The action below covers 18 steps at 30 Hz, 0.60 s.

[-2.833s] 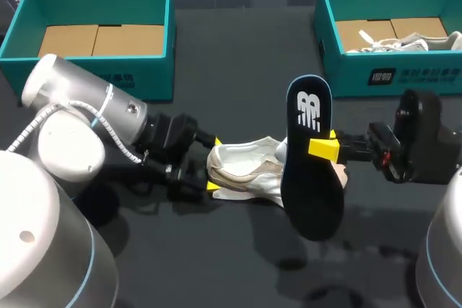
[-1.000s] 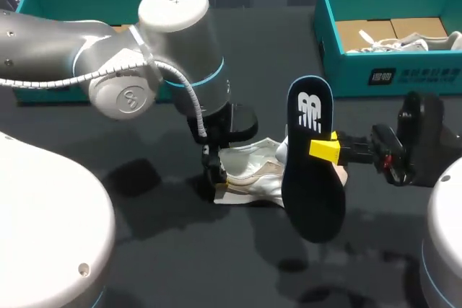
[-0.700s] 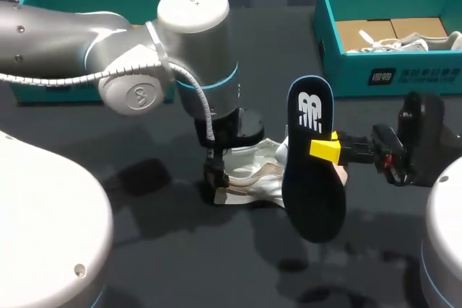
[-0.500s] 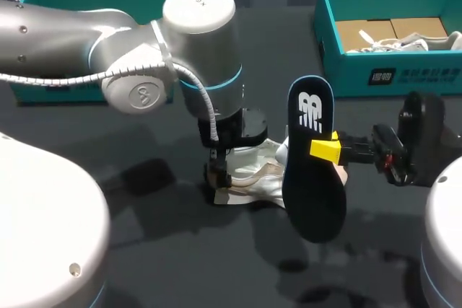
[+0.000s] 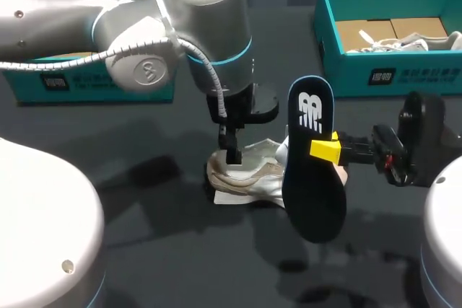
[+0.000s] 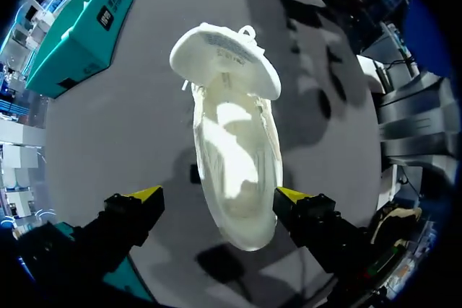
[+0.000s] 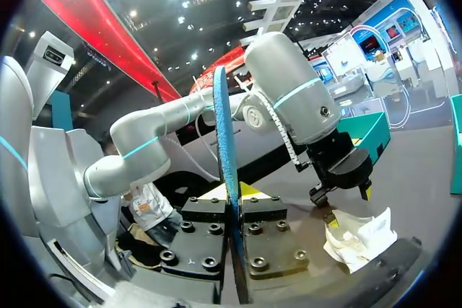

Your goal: Take the shoe out of the shoebox, open the shoe tongue, remove and reinsert the insole, then place the shoe into the shoebox

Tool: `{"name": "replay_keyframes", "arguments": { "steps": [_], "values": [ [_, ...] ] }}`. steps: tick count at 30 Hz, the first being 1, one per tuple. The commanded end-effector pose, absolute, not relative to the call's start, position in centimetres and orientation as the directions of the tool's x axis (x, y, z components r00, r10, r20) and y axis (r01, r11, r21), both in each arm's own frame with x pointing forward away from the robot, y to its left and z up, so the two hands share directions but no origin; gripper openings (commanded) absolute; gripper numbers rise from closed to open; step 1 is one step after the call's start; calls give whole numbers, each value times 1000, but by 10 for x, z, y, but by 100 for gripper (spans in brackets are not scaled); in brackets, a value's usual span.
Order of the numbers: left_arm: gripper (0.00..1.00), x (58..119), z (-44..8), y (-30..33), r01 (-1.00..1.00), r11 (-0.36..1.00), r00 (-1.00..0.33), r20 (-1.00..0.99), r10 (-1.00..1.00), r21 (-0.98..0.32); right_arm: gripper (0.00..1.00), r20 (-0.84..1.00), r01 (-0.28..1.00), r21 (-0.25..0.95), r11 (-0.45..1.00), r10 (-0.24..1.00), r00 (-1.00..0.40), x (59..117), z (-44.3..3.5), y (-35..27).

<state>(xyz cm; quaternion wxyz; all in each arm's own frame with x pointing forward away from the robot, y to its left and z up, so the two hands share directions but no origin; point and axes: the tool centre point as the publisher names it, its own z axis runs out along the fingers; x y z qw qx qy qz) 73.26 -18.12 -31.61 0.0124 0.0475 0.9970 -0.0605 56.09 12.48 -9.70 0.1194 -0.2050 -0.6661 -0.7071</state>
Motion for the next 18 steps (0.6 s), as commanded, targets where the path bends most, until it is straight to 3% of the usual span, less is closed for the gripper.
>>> {"name": "replay_keyframes", "arguments": {
  "steps": [1, 18],
  "values": [
    [100, 748, -333, -207, 106, 989, -994, -10, 105, -102, 0, 448, 441, 893, -85, 111, -887, 557, -96, 125],
    [100, 747, -377, -232, 59, 992, -998, 8, 60, -110, 0, 448, 441, 893, -85, 111, -887, 557, -96, 125]
  ]
}}
